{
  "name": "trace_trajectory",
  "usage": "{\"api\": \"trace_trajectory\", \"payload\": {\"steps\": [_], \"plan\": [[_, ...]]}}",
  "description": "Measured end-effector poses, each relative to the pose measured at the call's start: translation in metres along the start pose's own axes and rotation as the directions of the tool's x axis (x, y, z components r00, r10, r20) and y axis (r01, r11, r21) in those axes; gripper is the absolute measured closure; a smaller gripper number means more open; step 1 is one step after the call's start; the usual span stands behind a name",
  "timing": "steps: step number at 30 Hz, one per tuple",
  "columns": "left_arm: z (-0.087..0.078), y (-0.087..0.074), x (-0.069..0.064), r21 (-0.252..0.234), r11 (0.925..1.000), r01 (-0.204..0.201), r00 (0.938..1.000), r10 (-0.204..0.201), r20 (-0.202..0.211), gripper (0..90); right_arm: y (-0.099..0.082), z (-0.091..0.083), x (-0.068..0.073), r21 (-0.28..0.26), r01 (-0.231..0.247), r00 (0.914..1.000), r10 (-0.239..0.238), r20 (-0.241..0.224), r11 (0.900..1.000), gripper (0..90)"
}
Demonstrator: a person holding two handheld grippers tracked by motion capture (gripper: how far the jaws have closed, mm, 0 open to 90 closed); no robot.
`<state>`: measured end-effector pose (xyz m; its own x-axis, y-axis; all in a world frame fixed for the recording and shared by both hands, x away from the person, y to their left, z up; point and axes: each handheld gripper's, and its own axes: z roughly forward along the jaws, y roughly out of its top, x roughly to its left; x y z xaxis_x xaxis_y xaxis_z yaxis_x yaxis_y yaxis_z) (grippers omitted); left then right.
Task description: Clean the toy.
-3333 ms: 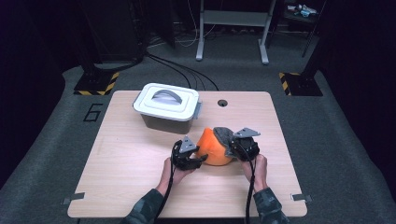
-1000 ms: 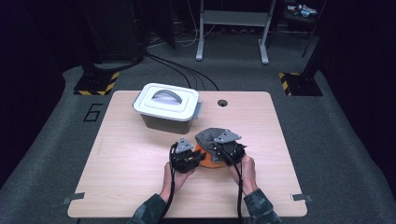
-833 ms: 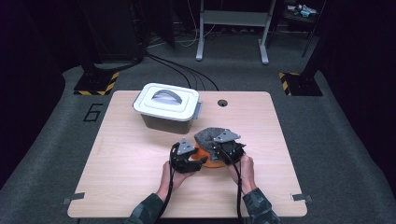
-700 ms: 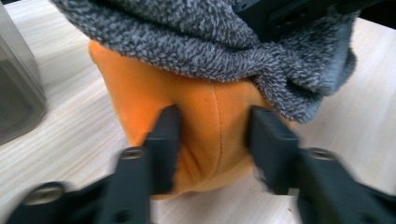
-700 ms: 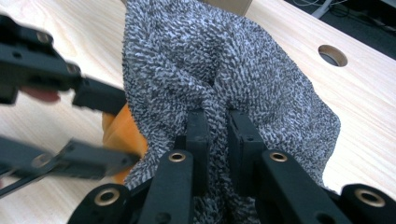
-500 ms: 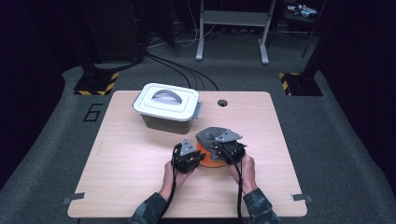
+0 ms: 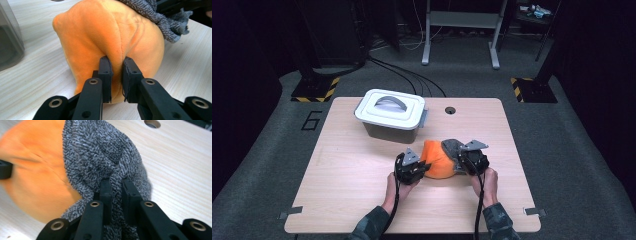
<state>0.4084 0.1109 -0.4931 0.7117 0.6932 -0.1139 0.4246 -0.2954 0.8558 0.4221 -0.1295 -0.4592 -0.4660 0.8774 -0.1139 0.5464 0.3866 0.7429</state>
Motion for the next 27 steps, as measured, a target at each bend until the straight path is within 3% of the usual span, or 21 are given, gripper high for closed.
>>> {"api": "trace_trajectory", "payload": {"steps": [3,6,7,8,10,11,14,17,20,22,23,26,27], "plan": [[0.000,0.001,0.001,-0.001,0.9999,-0.011,0.9999,0.011,-0.001,75.8,-0.004,0.007,-0.004,0.008,-0.005,1.0000,0.005,0.000,1.0000,80.2],[-0.003,0.005,0.000,-0.008,0.9997,-0.024,0.9996,0.024,-0.014,57.0,-0.004,0.006,-0.004,0.012,-0.011,0.9999,0.011,0.004,0.9999,80.1],[-0.003,0.005,0.002,-0.004,0.9997,-0.024,0.9997,0.024,0.001,48.8,-0.003,0.006,-0.004,0.009,-0.010,0.9999,0.010,0.001,0.9999,80.1],[-0.002,0.005,0.002,0.009,0.9995,-0.029,0.9996,0.029,0.006,46.2,-0.003,0.007,-0.005,0.010,-0.013,0.9999,0.013,0.003,0.9999,80.1],[0.000,0.004,0.002,0.013,0.9987,-0.049,0.9988,0.049,-0.006,53.2,-0.003,0.007,-0.005,0.006,-0.014,0.9999,0.014,-0.005,0.9999,80.1],[0.001,0.004,0.002,0.016,0.9988,-0.046,0.9989,0.046,0.004,59.9,-0.002,0.007,-0.005,0.008,-0.020,0.9998,0.020,-0.006,0.9998,80.1],[0.003,0.004,0.001,0.012,0.9993,-0.035,0.9993,0.035,-0.015,72.9,0.003,0.002,-0.006,-0.001,-0.020,0.9998,0.020,0.000,0.9998,80.0],[0.002,0.003,0.003,0.001,0.9999,-0.011,0.9999,0.011,-0.010,77.0,0.015,-0.014,0.002,-0.051,0.011,0.9999,-0.011,0.003,0.9986,80.0],[0.002,0.003,0.002,0.000,1.0000,0.000,0.9999,0.000,-0.015,78.5,0.024,-0.022,0.020,-0.081,0.073,0.9969,-0.075,-0.023,0.9940,79.9],[0.002,0.003,0.002,0.013,0.9999,-0.009,0.9996,0.009,-0.027,79.0,0.029,-0.020,0.037,-0.067,0.117,0.9921,-0.120,-0.037,0.9909,79.9],[0.003,0.002,0.004,0.017,0.9999,0.002,0.9996,-0.002,-0.028,79.2,0.029,-0.016,0.043,-0.060,0.153,0.9878,-0.154,-0.021,0.9864,80.1],[0.004,0.001,0.008,0.009,0.9998,0.018,0.9996,-0.018,-0.022,79.4,0.026,-0.007,0.040,-0.037,0.137,0.9903,-0.138,-0.019,0.9899,80.3],[0.005,0.001,0.007,0.012,0.9999,0.010,0.9997,-0.010,-0.020,79.6,0.024,-0.004,0.033,-0.040,0.107,0.9938,-0.108,-0.027,0.9935,80.4]]}}
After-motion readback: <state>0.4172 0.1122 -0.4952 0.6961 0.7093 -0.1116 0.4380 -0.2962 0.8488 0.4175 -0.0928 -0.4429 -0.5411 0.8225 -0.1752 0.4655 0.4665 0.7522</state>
